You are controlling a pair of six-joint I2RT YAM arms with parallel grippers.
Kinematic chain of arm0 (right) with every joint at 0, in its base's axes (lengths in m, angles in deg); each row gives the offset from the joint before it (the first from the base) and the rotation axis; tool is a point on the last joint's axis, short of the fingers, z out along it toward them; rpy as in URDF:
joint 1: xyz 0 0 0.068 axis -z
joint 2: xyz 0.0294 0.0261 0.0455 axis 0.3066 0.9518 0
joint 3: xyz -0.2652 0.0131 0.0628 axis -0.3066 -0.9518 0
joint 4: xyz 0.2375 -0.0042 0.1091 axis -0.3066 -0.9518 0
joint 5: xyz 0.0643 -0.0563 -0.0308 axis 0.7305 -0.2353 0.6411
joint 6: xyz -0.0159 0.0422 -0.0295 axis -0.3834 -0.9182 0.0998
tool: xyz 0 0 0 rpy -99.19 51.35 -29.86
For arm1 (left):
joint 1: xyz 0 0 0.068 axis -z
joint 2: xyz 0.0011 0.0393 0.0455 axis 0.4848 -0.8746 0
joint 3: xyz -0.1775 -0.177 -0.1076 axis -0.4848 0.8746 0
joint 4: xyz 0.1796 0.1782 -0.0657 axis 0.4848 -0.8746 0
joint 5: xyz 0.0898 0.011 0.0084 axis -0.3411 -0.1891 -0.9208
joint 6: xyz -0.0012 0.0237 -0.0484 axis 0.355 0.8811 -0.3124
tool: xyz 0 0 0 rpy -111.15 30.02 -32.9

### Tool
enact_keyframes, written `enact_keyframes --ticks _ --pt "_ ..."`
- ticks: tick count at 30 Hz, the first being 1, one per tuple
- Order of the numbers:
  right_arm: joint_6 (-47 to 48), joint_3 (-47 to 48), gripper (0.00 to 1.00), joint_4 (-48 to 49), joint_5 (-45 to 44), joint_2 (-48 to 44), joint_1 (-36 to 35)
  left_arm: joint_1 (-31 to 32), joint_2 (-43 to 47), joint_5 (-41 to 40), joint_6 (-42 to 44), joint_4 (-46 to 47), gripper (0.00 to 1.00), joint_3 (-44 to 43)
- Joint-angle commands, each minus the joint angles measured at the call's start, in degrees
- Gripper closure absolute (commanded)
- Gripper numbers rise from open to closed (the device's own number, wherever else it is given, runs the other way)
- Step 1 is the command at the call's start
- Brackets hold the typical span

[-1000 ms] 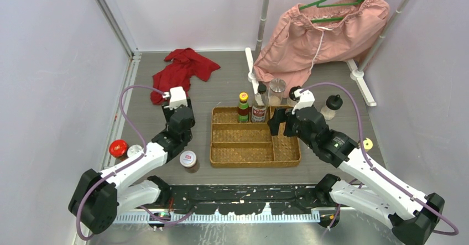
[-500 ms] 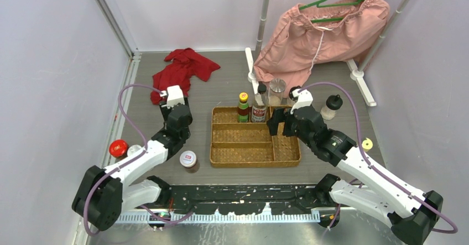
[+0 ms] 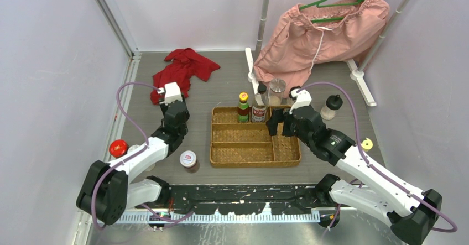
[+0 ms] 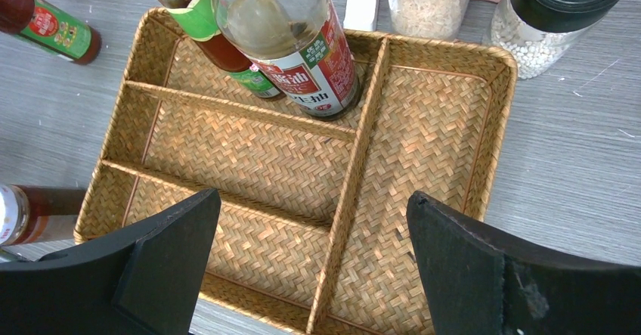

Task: Organize the condiment bottles
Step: Pick up the bottle from the center of the board.

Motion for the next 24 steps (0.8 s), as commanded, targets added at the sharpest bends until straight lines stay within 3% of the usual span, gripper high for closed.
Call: enact_keyframes --ticks 1,9,24 --pt "-0.1 0.1 0.00 2.0 0.4 0.3 0.2 -0.9 -0.6 0.5 2.3 7.2 0.55 -1.4" --pt "0.0 -0.2 0.00 2.3 0.5 1.1 0.2 -1.4 0.2 1.6 1.7 6.9 0.77 -1.3" --pt "-0.5 -1.1 0.00 3.1 0.5 0.6 0.2 -1.4 9.3 11.2 -2.1 -2.2 0.78 0.1"
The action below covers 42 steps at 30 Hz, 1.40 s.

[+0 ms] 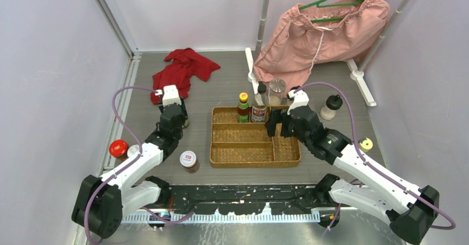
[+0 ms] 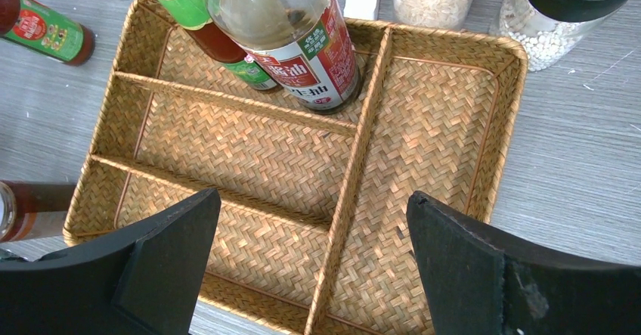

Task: Organize the condiment bottles
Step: Pick up the bottle from the center of the board, then place the bottle in the storage box.

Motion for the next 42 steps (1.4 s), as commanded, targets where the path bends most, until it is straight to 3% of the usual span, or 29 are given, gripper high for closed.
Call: enact_keyframes --ticks 1,14,31,42 --pt "-0.5 -0.2 0.00 2.0 -0.1 -1.3 0.1 -0.2 3.0 4.8 -1.6 3.6 0.78 -1.1" --pt "-0.7 -0.7 0.00 2.2 -0.3 -1.9 0.1 -0.2 0.8 19.8 3.3 3.2 0.78 -5.5" --pt "-0.4 -0.6 0.00 2.7 0.2 -1.3 0.1 -0.2 0.4 21.6 3.7 -2.0 0.79 -14.3" --pt "-0.3 -0.4 0.00 2.7 0.2 -1.7 0.1 -0.1 1.1 28.8 3.3 -7.5 0.79 -21.3"
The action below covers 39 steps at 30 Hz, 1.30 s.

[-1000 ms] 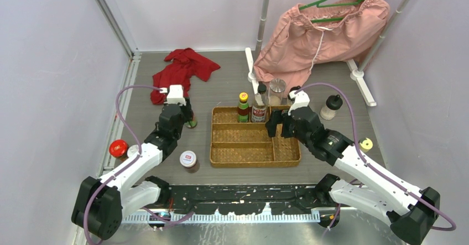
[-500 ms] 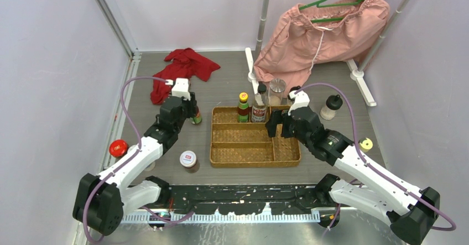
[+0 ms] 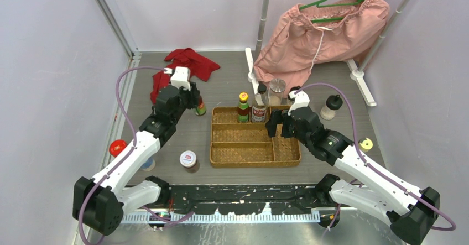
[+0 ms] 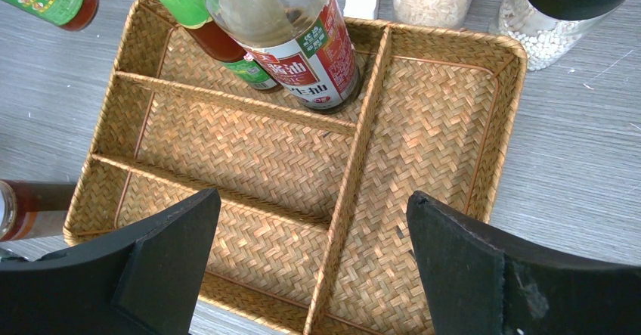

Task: Organize the condiment bottles
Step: Place the bottle in the storage box.

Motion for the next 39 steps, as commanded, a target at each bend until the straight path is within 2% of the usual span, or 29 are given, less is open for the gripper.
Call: enact_keyframes --ticks 1,8,19,31,39 --pt "-0.3 0.4 0.00 2.5 0.3 -0.8 0.2 -0.1 2.2 5.1 -0.3 4.4 0.79 -5.5" --pt "-0.7 -0.1 0.00 2.8 0.3 -0.9 0.1 1.9 0.1 10.6 -0.9 2.6 0.80 -8.9" --pt "-1.4 -0.9 0.00 3.4 0.1 -1.3 0.1 10.3 -6.3 10.6 2.5 1.0 0.81 -14.8" --pt "-1.5 -2.3 0.00 3.3 -0.2 -2.5 0.2 14.5 -9.6 6.4 5.3 10.2 0.82 -9.1" --pt "-1.5 -2.9 0.00 4.1 -0.2 -1.5 0.2 14.7 -10.6 5.0 7.6 17.6 0.83 -5.1"
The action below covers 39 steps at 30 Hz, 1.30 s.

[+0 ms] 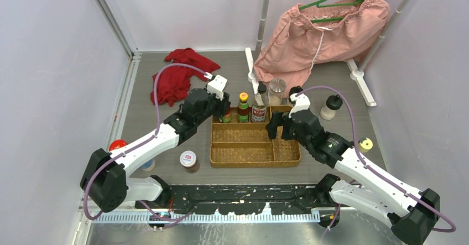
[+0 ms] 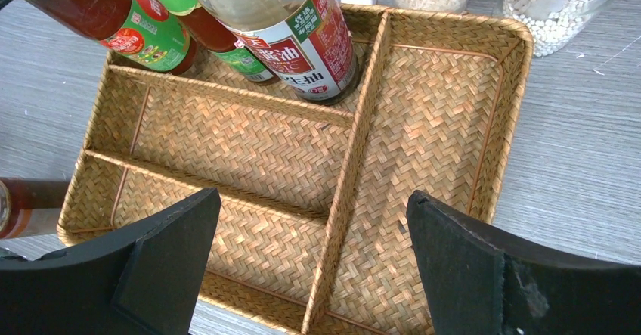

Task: Organize the condiment bottles
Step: Place the bottle in the storage box.

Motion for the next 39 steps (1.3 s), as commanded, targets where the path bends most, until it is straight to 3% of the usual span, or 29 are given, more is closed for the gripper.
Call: enact_keyframes --ticks 1,39 --pt "-0.4 -0.2 0.00 2.9 -0.3 0.3 0.2 0.1 0.2 -1.6 2.6 14.0 0.83 -1.0" --pt "0.8 0.1 0.00 4.3 0.0 3.3 0.2 0.1 -6.6 -1.0 -0.1 22.4 0.83 3.3"
